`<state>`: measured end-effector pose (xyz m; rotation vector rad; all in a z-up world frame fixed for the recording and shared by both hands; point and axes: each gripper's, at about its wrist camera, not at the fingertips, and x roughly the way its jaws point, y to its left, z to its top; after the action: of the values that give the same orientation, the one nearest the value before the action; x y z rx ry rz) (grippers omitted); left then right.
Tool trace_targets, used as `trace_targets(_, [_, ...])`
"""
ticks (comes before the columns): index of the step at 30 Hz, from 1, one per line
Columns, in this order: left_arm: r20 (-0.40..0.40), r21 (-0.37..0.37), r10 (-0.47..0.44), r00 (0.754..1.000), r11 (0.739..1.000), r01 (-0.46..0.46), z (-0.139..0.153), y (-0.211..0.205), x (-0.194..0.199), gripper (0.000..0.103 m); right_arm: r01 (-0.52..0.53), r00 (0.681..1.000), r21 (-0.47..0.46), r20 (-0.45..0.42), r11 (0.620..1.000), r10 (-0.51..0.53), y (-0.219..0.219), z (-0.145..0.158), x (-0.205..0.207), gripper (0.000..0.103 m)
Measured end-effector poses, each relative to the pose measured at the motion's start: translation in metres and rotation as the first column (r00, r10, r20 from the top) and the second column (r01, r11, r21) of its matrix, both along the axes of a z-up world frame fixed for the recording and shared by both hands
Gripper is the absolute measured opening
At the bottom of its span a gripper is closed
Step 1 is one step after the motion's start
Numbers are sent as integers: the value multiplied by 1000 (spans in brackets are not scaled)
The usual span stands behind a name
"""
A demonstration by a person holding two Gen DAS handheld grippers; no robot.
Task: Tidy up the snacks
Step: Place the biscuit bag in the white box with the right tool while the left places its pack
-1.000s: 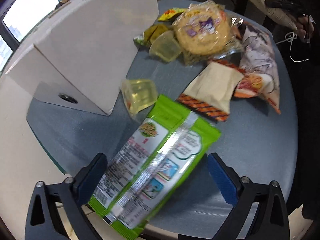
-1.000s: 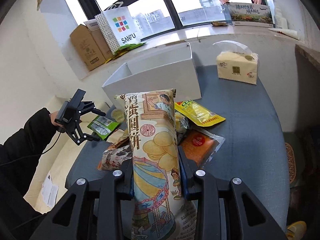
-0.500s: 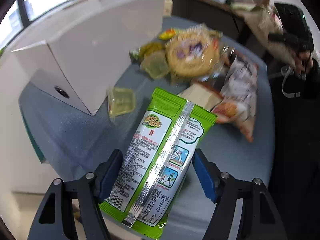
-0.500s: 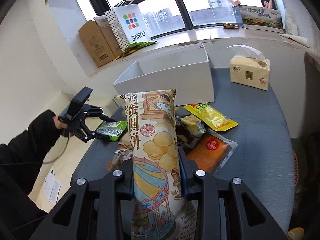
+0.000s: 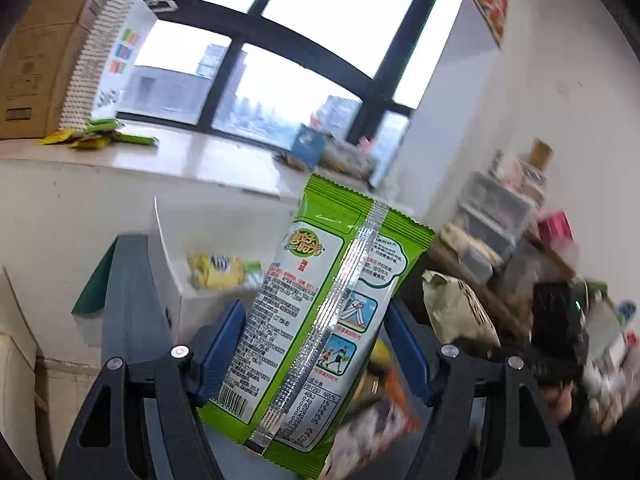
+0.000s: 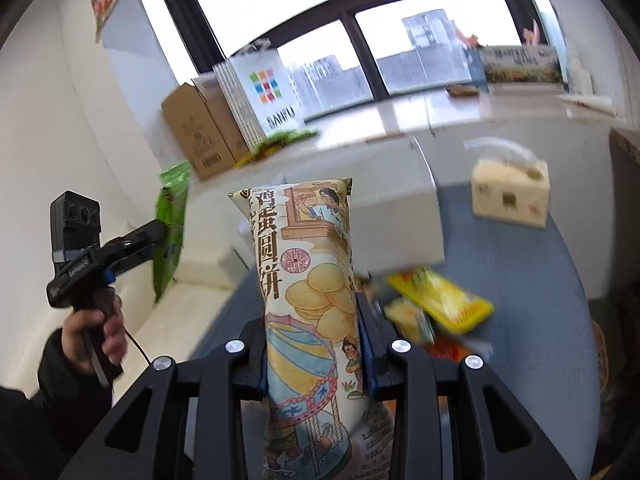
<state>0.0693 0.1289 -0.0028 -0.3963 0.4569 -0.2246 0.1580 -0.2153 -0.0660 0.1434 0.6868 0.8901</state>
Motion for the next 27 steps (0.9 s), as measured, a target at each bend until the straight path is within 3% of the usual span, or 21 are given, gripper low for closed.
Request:
trace_targets(2, [-8,-21,49,999,999,-50,11,-3,15,76,2,1000,34,24,999,-3,7,14,7,36])
trace_targets(6, [-1,6,112,994,994,-112,17,-15,53,76,26,999,35,45,999,-27,33,35,41,36])
trace_targets(12, [-43,36,220,975,975,-219,24,-9,128,76,93,996,21,-17,995,-93,78,50,124,36])
trace_targets(18, [-136,40,309,941,951,-306,-2,17,177,76,123,992,-107,-27,987,-127,125,44,189,36])
trace_targets(24, [-177,57,328,928,945,-323,-22,27,192,79,125,989,-121,-65,985,-133,143,35,220,37])
trace_targets(25, [-188,57,324,927,946,-319,-25,28,194,82,121,990,-112,-64,986,-129,145,35,222,40])
trace_targets(26, [-200,60,325,924,946,-319,-26,27,193,95,122,990,-105,-64,987,-129,146,34,222,49])
trace_targets(27, [-217,64,330,919,944,-324,-28,28,193,103,130,988,-98,-69,987,-137,147,34,223,89])
